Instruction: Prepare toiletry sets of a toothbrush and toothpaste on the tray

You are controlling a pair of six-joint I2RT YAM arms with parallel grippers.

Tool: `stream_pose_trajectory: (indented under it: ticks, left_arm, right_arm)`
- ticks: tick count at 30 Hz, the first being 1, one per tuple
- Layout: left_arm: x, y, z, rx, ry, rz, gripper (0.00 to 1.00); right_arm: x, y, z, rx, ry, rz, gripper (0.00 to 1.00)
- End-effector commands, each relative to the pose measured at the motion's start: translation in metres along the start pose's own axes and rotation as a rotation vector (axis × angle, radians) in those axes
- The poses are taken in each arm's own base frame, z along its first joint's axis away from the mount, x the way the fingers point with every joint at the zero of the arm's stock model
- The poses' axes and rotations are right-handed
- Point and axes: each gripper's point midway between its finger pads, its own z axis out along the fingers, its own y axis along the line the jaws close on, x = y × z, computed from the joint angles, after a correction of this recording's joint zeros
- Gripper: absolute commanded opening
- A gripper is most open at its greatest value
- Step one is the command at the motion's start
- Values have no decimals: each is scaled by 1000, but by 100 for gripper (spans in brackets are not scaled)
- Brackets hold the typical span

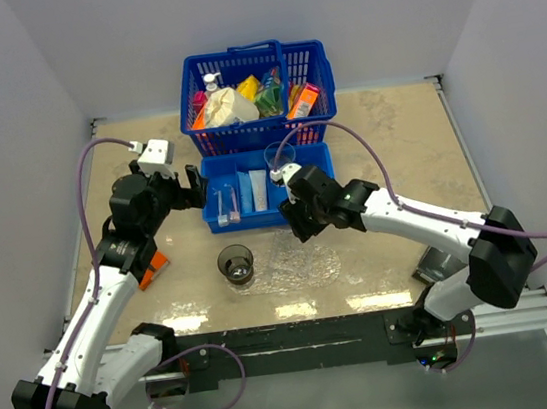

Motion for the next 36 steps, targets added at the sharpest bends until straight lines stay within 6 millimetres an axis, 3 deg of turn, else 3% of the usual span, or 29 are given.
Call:
stream_pose_trajectory:
  ticks: [1,13,36]
  left_arm:
    - [-5,-3,0,12,-29,9,96]
    - [-3,-2,1,7,-22,12,96]
    - [-3,-4,2,19,-22,12,96]
  right_arm:
    - [-17,3,0,-30,-28,-90,50]
    - [-4,4,9,-52,8,-143,49]
    - [9,7,28,-72,43,-156,35]
